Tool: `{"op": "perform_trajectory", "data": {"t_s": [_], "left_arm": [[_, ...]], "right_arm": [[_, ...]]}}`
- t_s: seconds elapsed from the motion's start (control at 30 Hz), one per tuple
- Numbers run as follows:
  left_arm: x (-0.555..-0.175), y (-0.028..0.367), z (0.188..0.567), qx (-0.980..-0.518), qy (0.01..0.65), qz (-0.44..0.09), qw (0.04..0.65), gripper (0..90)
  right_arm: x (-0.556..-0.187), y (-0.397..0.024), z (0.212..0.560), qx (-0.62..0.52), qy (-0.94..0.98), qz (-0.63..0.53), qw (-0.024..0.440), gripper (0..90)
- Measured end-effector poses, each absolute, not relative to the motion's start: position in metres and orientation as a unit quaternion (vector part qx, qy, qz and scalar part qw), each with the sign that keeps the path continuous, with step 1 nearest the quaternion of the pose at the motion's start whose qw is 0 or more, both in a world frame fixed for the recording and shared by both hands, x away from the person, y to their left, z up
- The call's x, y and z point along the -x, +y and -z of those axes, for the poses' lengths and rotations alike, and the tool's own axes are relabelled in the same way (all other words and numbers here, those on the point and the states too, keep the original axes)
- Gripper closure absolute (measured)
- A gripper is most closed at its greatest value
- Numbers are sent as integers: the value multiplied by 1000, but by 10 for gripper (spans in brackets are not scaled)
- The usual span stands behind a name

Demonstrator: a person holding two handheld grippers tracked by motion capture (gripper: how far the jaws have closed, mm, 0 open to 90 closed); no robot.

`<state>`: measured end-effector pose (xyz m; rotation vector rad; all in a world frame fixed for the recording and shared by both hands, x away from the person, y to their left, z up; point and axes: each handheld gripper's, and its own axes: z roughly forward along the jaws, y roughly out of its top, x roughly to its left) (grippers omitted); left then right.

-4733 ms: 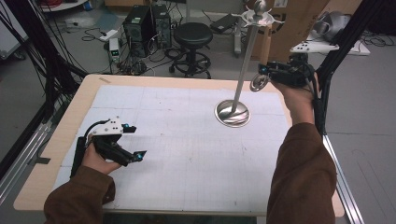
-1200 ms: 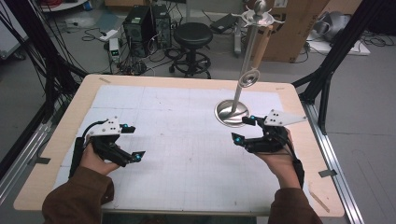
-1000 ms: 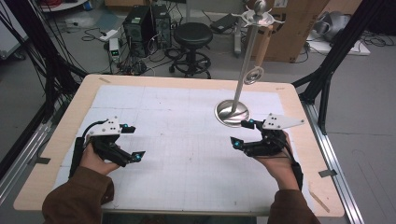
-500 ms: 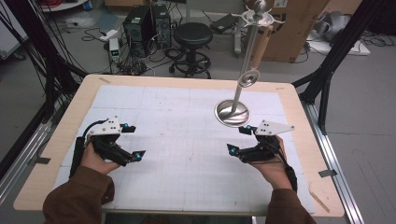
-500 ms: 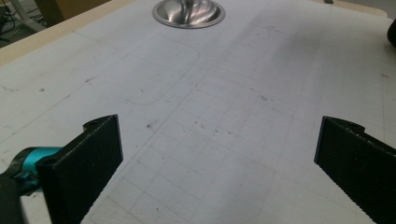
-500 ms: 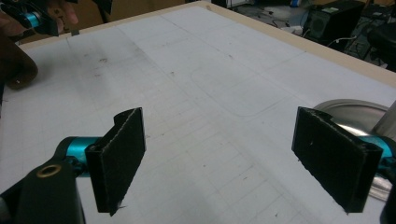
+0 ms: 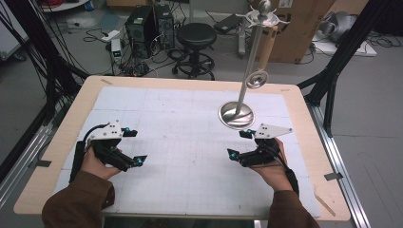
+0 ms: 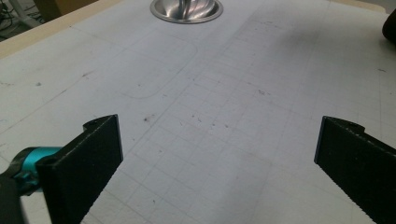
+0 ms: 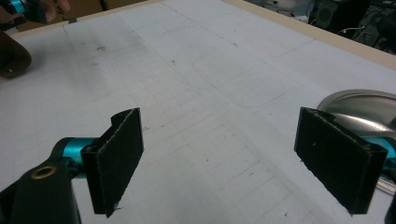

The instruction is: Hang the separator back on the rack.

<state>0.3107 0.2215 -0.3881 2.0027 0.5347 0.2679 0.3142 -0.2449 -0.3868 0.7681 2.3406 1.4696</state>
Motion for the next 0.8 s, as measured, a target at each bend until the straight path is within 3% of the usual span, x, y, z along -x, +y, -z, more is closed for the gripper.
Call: {"op": "perform_trajectory", "data": {"t_s": [0.8], "left_arm": [[-312, 221, 389, -829, 223, -112, 501, 16]], "right_arm": [[-316, -251, 387, -270, 804, -511, 140, 150]]}}
